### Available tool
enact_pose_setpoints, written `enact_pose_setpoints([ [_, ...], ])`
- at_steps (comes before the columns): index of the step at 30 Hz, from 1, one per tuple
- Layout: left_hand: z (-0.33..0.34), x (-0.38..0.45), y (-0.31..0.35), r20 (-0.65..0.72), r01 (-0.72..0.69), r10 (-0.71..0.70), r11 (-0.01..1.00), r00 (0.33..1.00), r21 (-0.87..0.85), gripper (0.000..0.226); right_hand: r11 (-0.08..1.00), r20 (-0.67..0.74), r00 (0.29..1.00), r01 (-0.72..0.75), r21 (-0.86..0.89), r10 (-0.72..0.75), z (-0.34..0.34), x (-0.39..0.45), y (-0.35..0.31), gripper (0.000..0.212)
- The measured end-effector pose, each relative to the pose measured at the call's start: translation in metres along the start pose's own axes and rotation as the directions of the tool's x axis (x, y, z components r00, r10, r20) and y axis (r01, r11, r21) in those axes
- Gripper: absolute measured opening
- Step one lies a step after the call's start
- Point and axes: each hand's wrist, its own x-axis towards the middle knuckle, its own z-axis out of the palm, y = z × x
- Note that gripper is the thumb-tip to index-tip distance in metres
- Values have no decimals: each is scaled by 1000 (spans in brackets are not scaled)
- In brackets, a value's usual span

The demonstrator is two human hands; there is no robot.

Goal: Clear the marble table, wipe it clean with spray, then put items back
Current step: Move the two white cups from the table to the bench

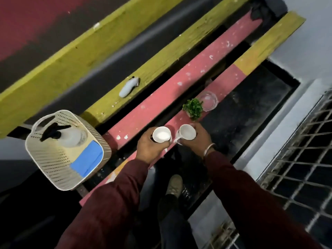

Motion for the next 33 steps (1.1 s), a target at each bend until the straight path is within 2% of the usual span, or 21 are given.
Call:
enact_pose_setpoints([
  [2,11,15,-17,-13,3,-2,997,1000,72,53,983,34,994,110,-143,-107,4,22,13,69],
  [4,19,27,-29,-3,2,-1,994,1000,106,50,915,144,973,218,-339,-179,11,46,21,73],
  [6,27,41,-38,-14,-9,11,991,1000,131,51,831,278,949,274,-484,-151,19,68,25,76],
  [8,33,52,-46,-40,-10,16,989,999,148,52,744,346,928,325,-583,-135,24,84,28,80],
  [13,47,73,-62,-76,44,-31,983,997,176,59,723,394,912,349,-596,-115,35,110,32,74],
  [18,57,69,-67,-65,83,-73,980,995,179,61,699,435,898,356,-620,-72,38,120,38,79],
  [21,59,67,-68,-62,110,-100,977,993,180,67,677,437,894,380,-630,-95,37,116,36,81],
  [23,58,67,-65,-42,110,-104,970,994,215,78,618,441,886,429,-659,-144,36,112,32,83],
  [26,54,65,-56,-26,78,-74,954,997,291,96,549,463,868,479,-685,-180,35,104,26,91],
  [29,41,62,-43,33,-11,0,941,999,338,97,517,447,873,478,-710,-194,37,95,17,93],
  [33,15,59,-28,93,-133,101,882,991,452,101,527,396,891,451,-720,-222,37,80,-1,85],
])
